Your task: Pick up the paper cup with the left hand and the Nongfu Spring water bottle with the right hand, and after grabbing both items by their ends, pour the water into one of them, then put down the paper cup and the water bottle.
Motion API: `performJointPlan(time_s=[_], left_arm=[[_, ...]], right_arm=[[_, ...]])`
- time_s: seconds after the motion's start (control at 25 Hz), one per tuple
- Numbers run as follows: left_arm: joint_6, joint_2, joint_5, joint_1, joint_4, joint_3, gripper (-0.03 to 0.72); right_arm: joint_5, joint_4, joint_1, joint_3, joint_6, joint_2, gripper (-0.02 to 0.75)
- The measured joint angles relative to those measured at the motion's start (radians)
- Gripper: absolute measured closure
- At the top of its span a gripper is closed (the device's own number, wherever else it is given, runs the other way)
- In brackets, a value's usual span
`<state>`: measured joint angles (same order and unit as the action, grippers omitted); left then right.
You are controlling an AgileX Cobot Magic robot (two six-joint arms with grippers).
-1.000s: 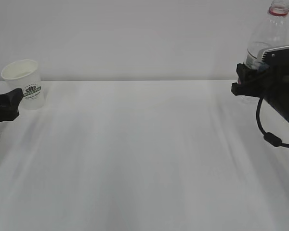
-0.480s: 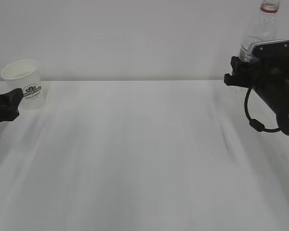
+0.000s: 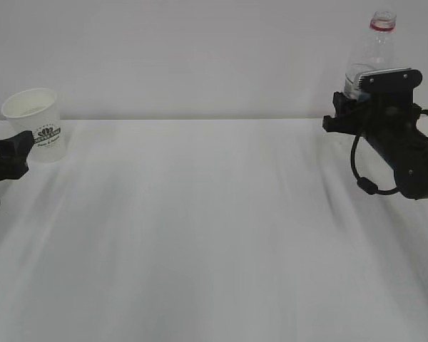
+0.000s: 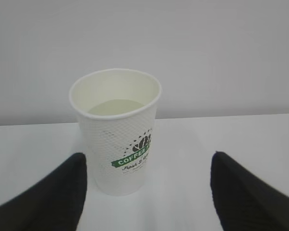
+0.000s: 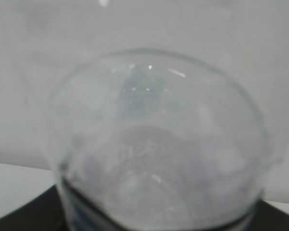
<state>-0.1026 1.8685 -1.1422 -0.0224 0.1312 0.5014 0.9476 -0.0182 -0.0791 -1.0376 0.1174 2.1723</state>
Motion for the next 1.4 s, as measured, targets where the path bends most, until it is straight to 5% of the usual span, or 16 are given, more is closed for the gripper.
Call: performJointPlan(time_s=[0.76, 1.12, 1.4], left_arm=[[0.000, 0.000, 0.000, 0.000, 0.000, 0.000, 0.110], [0.000, 0.000, 0.000, 0.000, 0.000, 0.000, 0.130], [0.000, 0.000, 0.000, 0.000, 0.000, 0.000, 0.144]], right_arm=[[0.022, 0.000, 0.000, -0.027, 0.000, 0.113, 0.341], [0.084, 0.000, 0.000, -0.027, 0.010, 0.114, 0.132], [0.110, 0.000, 0.000, -0.027, 0.010, 0.114, 0.104]])
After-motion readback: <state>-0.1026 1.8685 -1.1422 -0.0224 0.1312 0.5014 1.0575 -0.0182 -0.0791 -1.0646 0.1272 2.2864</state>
